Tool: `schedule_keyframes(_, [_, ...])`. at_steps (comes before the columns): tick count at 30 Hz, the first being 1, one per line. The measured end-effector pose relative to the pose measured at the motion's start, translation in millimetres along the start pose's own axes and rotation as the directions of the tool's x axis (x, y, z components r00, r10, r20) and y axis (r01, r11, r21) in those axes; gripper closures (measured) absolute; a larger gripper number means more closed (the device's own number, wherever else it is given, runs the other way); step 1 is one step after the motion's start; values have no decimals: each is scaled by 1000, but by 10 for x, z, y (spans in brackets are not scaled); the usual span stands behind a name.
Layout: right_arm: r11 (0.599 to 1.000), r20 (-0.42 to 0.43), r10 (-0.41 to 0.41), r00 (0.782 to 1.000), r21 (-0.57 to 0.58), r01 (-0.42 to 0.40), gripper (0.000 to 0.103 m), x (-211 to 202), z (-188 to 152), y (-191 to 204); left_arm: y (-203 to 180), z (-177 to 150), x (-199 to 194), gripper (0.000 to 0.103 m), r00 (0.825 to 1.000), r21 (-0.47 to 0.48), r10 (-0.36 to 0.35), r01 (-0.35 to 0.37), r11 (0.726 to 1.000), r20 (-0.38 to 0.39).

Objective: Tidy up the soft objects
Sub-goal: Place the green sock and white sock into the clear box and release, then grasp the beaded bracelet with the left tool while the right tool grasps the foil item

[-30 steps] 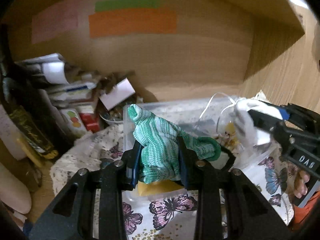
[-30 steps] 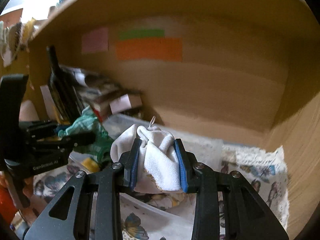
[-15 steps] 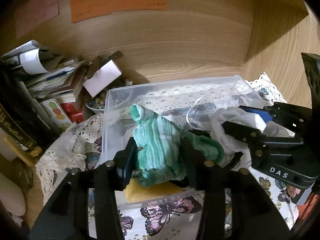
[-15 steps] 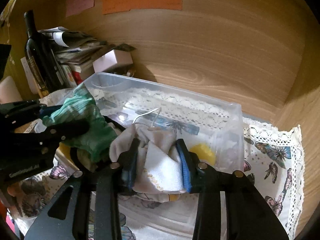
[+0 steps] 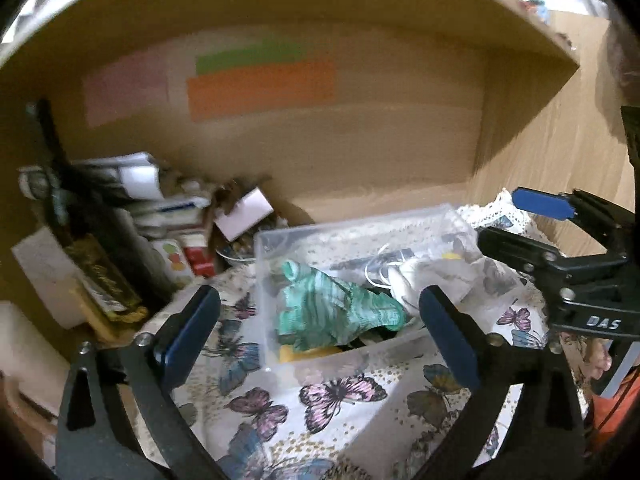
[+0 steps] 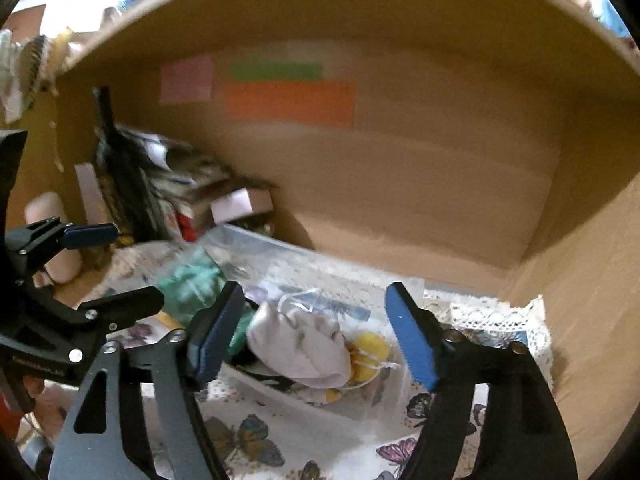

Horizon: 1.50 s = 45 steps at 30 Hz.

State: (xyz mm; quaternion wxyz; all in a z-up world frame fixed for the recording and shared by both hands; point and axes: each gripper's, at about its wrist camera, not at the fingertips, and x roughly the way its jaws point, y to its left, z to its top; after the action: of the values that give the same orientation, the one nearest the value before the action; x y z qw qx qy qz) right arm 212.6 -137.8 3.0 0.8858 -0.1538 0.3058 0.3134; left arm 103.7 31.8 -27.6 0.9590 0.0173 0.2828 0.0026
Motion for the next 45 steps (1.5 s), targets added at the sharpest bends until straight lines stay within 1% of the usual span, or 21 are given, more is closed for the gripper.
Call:
schedule_keyframes(4, [1000,53,25,998,-4,-25,25,-300,-11,53,28,-107,-226,0,1000,7,14,-14,1000,21])
schedule_keyframes(8, [999,55,49,997,-14,-48,25,-451,-142,144,87,-317,-343,0,1000,-12,28,-28,1000,-4])
schedule_keyframes(12, [996,18,85,996,-12,-85,25,-468,-340,268,164,-557,-378,0,998,-47,34,-37,998,-52])
schedule_keyframes(17, [990,-64,138,988,14,-138,25,-401,-652,427,207,-896,-318,1,991,-79,50,-61,995,-126])
schedule_keyframes(18, [988,-77,152,985,24,-150,25,-389,-707,453,209,-961,-303,7,989,-82,53,-65,995,-141])
schedule_keyframes(19, [985,-97,171,980,35,-169,25,-361,-768,488,203,-1021,-280,17,986,-78,50,-63,995,-161])
schedule_keyframes(21, [981,-122,193,974,48,-188,25,-315,-856,548,194,-1115,-223,28,979,-71,36,-51,996,-203])
schedule_keyframes(23, [977,-149,213,966,59,-207,25,-274,-942,616,188,-1203,-176,29,972,-80,16,-36,996,-234])
schedule_keyframes(24, [973,-163,230,960,68,-222,25,-254,-978,645,181,-1257,-147,35,968,-83,10,-31,996,-251])
schedule_keyframes(26, [967,-191,253,948,76,-242,25,-203,-1049,712,162,-1341,-90,49,959,-83,-6,-18,996,-284])
schedule_keyframes(27, [966,-206,258,944,72,-248,25,-175,-1082,748,149,-1381,-58,61,953,-81,-15,-9,997,-301])
schedule_keyframes(28, [966,-218,260,941,69,-251,25,-174,-1122,777,139,-1416,-30,65,950,-80,-19,-6,997,-313])
schedule_keyframes(29, [966,-231,260,938,66,-251,25,-149,-1152,800,134,-1428,-23,65,953,-76,-14,-10,997,-304])
schedule_keyframes(30, [966,-240,259,936,64,-251,25,-131,-1179,816,122,-1433,-38,70,956,-73,-10,-12,997,-293])
schedule_keyframes(31, [965,-255,261,931,63,-253,27,-101,-1212,833,114,-1433,-40,82,956,-73,-16,-6,997,-292])
schedule_keyframes(33, [963,-273,271,923,70,-262,46,-58,-1258,834,107,-1429,-54,96,956,-81,-40,17,997,-292])
schedule_keyframes(34, [960,-281,280,918,77,-269,52,-37,-1281,828,108,-1426,-53,97,956,-82,-41,18,996,-291])
schedule_keyframes(35, [958,-280,286,916,82,-274,64,-35,-1296,825,109,-1421,-58,97,957,-84,-42,19,996,-287])
schedule_keyframes(38, [955,-272,297,915,84,-285,73,-60,-1295,813,111,-1381,-93,97,961,-84,-41,18,996,-273])
schedule_keyframes(40, [954,-256,298,920,101,-281,76,-85,-1260,777,118,-1314,-128,97,967,-82,-42,22,996,-250])
schedule_keyframes(45, [966,-198,253,947,99,-238,76,-193,-1102,670,138,-1041,-238,97,986,-72,-23,11,997,-164])
